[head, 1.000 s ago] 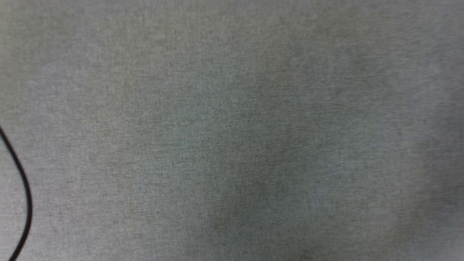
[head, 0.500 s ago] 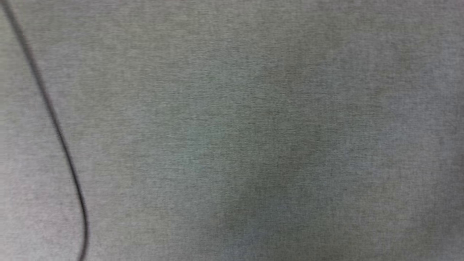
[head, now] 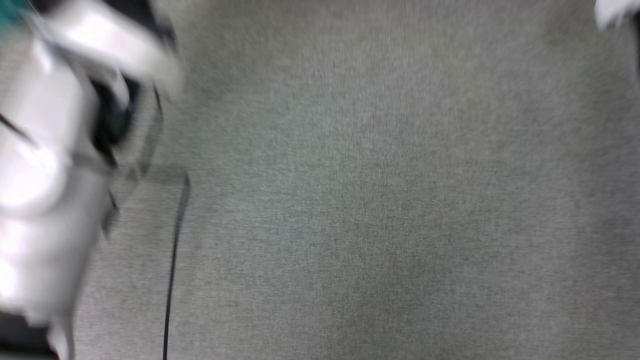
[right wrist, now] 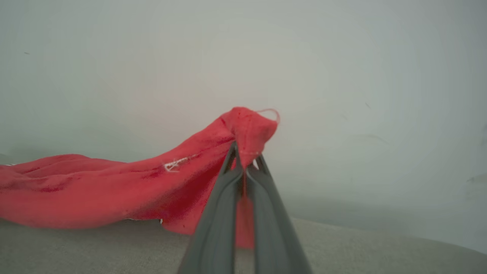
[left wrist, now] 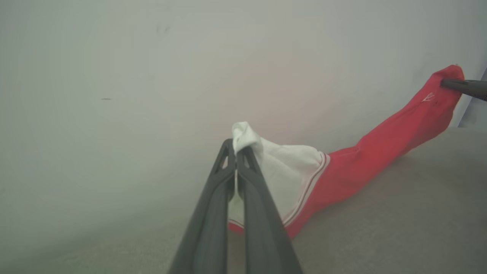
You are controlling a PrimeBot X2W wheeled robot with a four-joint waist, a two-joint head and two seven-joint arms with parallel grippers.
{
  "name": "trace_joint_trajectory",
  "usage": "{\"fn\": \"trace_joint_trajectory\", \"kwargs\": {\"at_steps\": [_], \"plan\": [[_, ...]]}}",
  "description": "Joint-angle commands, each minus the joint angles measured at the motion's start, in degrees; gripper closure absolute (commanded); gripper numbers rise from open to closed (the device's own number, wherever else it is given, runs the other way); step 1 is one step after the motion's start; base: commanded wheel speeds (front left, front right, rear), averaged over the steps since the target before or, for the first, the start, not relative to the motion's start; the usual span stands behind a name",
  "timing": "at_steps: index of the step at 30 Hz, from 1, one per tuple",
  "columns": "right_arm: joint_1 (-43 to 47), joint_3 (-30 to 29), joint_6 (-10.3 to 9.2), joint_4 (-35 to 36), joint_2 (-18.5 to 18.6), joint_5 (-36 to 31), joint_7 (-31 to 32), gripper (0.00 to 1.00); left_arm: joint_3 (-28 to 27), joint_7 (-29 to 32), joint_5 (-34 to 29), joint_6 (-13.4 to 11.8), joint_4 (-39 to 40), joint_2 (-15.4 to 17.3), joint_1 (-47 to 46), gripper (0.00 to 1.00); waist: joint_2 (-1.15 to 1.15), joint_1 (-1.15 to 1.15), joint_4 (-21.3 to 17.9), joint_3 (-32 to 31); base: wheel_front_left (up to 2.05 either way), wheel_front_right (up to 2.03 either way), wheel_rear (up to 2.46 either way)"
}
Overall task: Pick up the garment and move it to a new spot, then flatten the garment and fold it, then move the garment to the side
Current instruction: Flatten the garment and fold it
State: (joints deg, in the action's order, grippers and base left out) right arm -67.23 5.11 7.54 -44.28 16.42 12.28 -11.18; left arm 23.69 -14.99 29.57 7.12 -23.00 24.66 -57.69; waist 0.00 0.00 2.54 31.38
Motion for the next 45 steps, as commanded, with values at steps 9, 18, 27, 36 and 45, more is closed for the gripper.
{"fn": "trace_joint_trajectory", "kwargs": {"at_steps": [9, 18, 27, 36, 45], "plan": [[21.94, 6.41, -0.10, 4.52, 6.23, 11.35, 2.30, 1.00, 4.03, 1.46, -0.38, -4.00, 6.91, 1.68, 25.78, 1.00, 0.00, 0.00, 0.73, -12.18, 0.00, 0.00, 0.00], [38.02, 12.87, -0.10, 8.07, 11.44, 21.20, 9.24, 1.00, 7.69, 6.09, -0.25, -5.85, 13.24, 6.20, 41.75, 1.00, 0.00, 0.00, 1.02, -19.00, 0.00, 0.00, 0.00], [49.20, 15.80, -0.10, 14.95, 15.42, 28.45, 12.73, 1.00, 12.24, 12.39, -0.42, -8.72, 21.90, 9.45, 53.52, 1.00, 0.00, 0.00, 0.79, -25.63, 0.00, 0.00, 0.00], [59.67, 16.27, -0.09, 21.53, 18.95, 33.77, 16.53, 1.00, 13.53, 17.01, 3.62, -11.21, 30.30, 12.63, 63.79, 1.00, 0.00, 0.00, 1.23, -29.98, 0.00, 0.00, 0.00], [72.39, 11.78, -0.09, 28.63, 22.12, 40.21, 19.77, 1.00, 14.67, 18.81, 5.32, -13.34, 35.71, 13.93, 69.58, 1.00, 0.00, 0.00, 2.14, -31.23, 0.00, 0.00, 0.00]]}}
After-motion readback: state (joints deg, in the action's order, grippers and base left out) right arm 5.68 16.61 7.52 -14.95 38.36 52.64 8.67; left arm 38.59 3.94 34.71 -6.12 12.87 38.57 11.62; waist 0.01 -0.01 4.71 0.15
